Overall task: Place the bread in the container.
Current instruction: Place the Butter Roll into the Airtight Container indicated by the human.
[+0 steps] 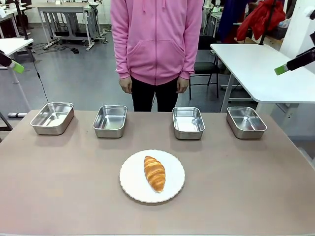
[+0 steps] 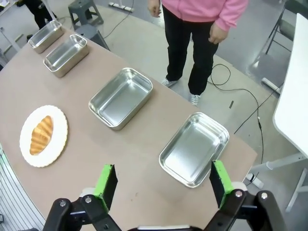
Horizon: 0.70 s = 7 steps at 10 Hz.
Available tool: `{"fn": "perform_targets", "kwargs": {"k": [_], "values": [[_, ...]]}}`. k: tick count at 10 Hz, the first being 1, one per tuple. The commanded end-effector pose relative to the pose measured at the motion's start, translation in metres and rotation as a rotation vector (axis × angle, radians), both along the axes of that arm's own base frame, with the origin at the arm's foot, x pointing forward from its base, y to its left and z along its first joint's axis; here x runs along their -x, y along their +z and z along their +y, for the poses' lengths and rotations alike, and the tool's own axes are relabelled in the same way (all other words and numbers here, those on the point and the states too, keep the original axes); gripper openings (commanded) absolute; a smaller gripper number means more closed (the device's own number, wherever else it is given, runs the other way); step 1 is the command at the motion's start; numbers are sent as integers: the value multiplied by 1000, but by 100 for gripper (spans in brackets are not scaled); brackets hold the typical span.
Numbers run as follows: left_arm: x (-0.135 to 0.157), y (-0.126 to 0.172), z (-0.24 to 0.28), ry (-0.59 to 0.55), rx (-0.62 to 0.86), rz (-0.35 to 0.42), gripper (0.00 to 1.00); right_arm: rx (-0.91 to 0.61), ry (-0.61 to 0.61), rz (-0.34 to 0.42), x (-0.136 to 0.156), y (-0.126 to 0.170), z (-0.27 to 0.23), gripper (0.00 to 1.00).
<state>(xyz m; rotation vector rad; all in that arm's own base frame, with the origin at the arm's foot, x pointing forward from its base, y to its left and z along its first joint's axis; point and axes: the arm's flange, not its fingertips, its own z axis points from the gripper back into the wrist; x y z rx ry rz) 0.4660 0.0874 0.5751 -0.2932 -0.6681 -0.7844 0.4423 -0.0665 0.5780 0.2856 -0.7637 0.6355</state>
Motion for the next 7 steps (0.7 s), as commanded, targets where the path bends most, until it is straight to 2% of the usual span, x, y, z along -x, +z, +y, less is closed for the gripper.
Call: {"fn": "perform_targets", "kwargs": {"k": [1,5,7], "values": [[-5,11,-2,6,95,1,100,-52,56,-34,-21,12,-14,100],[-3,11,-9,-5,196,10,100,-110,90,-24,-29,11,-30,100],[2,9,-12,25,220,8,100,-109,84,-14,-32,9,-34,100]]}}
